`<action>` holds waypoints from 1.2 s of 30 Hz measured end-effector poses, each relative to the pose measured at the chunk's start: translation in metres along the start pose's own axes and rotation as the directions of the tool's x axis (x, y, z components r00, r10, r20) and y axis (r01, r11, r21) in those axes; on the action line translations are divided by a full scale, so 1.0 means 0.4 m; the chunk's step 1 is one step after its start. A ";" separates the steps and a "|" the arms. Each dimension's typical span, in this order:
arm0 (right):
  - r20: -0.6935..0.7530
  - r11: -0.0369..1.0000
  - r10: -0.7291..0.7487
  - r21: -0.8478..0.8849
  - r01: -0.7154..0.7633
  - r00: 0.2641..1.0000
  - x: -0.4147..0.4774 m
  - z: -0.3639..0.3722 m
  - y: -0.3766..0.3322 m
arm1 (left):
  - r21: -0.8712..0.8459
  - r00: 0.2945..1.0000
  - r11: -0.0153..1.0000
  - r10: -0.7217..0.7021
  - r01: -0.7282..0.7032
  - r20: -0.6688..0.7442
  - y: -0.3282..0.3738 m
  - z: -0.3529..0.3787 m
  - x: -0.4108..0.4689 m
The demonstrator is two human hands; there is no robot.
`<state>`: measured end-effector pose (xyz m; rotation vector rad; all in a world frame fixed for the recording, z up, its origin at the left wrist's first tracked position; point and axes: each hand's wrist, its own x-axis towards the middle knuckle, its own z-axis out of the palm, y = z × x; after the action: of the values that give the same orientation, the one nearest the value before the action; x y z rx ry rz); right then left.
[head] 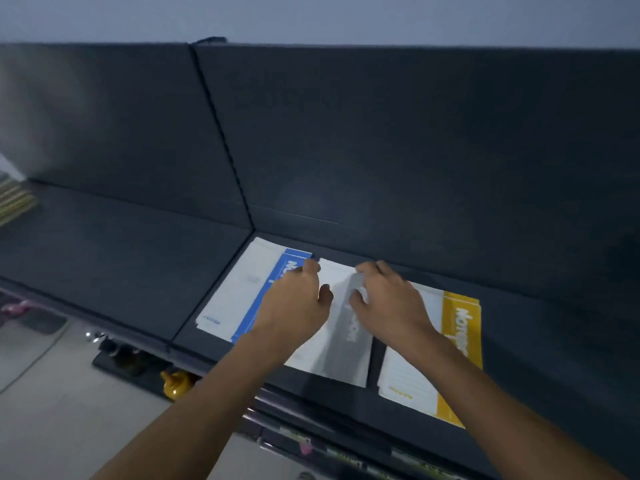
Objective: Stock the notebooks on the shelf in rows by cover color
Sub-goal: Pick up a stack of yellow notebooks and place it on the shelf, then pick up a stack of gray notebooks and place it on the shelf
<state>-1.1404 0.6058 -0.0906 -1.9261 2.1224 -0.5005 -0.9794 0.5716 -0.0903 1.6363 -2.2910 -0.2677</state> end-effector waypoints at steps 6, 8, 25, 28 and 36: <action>0.098 0.957 -0.286 0.083 0.279 0.953 0.070 0.094 -0.275 | 0.020 0.978 0.982 -0.183 0.186 -0.103 -0.238 -0.140 -0.074; 0.123 0.932 -0.360 0.098 0.350 0.925 0.078 0.120 -0.371 | 0.011 0.961 0.969 -0.245 0.249 -0.127 -0.327 -0.183 -0.105; 0.182 0.829 -0.559 0.126 0.544 0.809 0.224 0.421 -1.216 | -0.043 0.859 0.892 -0.446 0.450 -0.250 -1.183 -0.518 -0.313; 0.177 0.821 -0.571 0.112 0.560 0.802 0.254 0.452 -1.316 | -0.060 0.843 0.881 -0.467 0.469 -0.268 -1.279 -0.571 -0.321; 0.219 0.802 -0.596 0.101 0.589 0.773 0.362 0.552 -1.545 | -0.080 0.820 0.858 -0.509 0.507 -0.262 -1.496 -0.658 -0.277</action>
<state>-0.5050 0.3936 -0.0373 -2.4864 1.3174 -0.3666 -0.3227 0.4870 -0.0566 2.1128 -1.6156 -0.1487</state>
